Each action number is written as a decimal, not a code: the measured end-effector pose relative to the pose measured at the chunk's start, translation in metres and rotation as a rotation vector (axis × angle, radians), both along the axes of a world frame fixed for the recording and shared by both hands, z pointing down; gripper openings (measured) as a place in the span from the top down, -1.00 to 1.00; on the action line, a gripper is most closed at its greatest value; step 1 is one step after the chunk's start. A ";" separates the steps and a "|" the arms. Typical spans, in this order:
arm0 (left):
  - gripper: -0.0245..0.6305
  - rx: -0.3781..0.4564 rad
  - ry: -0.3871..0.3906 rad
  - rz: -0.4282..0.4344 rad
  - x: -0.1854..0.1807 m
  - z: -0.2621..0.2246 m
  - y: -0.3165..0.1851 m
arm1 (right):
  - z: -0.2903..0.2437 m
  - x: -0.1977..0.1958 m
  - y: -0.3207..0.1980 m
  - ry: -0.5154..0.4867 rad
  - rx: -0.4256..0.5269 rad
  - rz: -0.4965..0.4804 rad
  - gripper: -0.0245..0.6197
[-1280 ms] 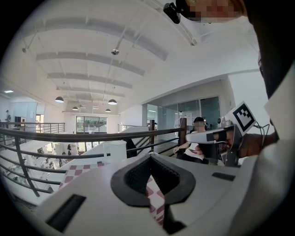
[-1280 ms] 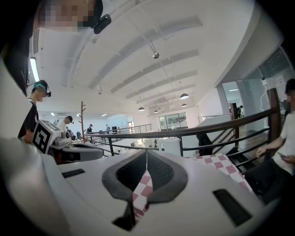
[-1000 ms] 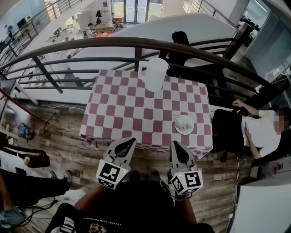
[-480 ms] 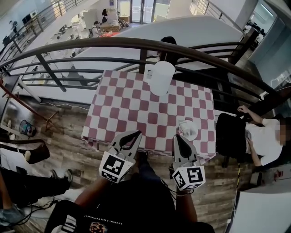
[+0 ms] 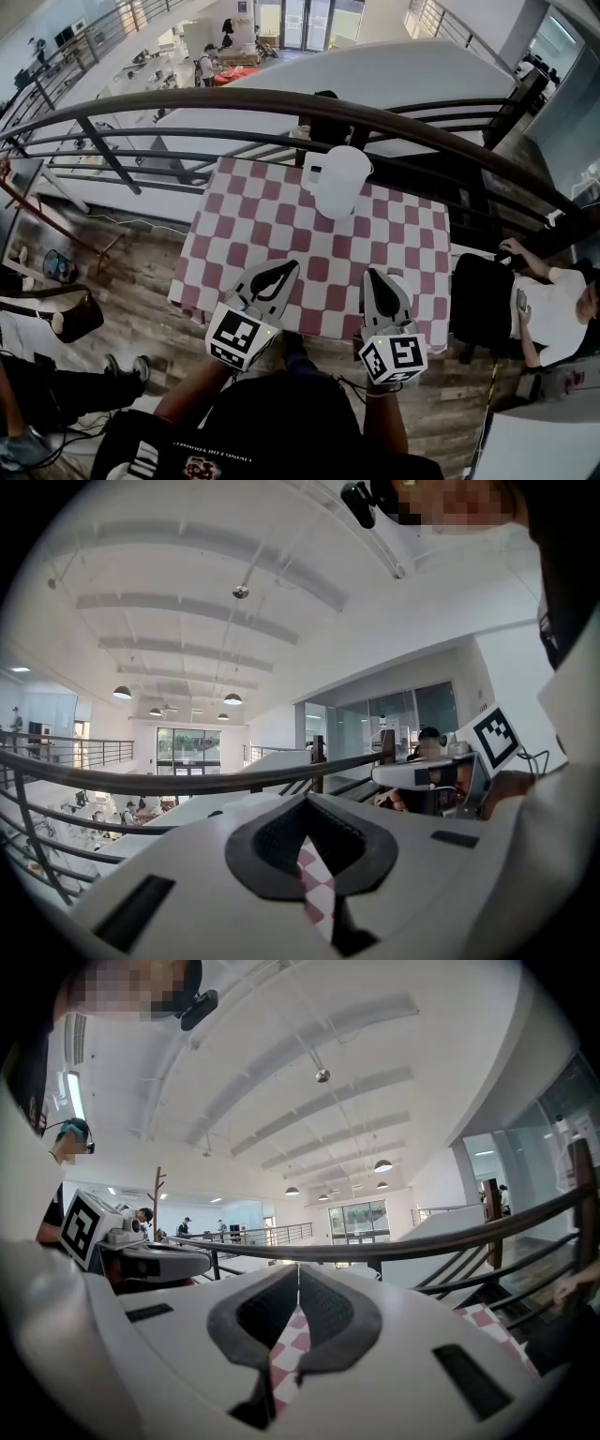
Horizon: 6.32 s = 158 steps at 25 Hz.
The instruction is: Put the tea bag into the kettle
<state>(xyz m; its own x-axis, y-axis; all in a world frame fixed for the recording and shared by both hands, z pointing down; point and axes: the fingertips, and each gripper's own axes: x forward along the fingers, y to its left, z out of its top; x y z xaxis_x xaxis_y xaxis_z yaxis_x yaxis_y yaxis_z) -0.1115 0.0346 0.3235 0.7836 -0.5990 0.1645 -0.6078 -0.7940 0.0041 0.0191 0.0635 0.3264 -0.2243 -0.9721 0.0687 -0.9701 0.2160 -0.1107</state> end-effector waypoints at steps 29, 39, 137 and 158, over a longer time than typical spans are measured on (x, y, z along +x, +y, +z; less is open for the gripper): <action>0.93 -0.086 -0.037 -0.036 0.050 0.042 -0.215 | 0.038 0.063 -0.215 -0.006 -0.089 0.016 0.88; 0.93 -0.090 -0.060 -0.053 0.072 0.062 -0.269 | 0.063 0.086 -0.264 -0.010 -0.123 0.021 0.88; 0.93 -0.165 -0.029 -0.208 0.043 0.084 -0.295 | 0.025 0.040 -0.282 -0.046 -0.015 -0.040 0.53; 0.93 -0.106 -0.018 -0.156 0.048 0.054 -0.228 | 0.020 0.038 -0.210 -0.034 -0.015 -0.009 0.53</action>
<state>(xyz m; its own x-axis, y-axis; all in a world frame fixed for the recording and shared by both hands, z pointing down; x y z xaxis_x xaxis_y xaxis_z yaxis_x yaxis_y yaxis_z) -0.0633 -0.1936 0.3774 0.6792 -0.6914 0.2460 -0.7241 -0.6860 0.0710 0.0574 -0.1468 0.3466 -0.2353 -0.9690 0.0752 -0.9638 0.2226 -0.1470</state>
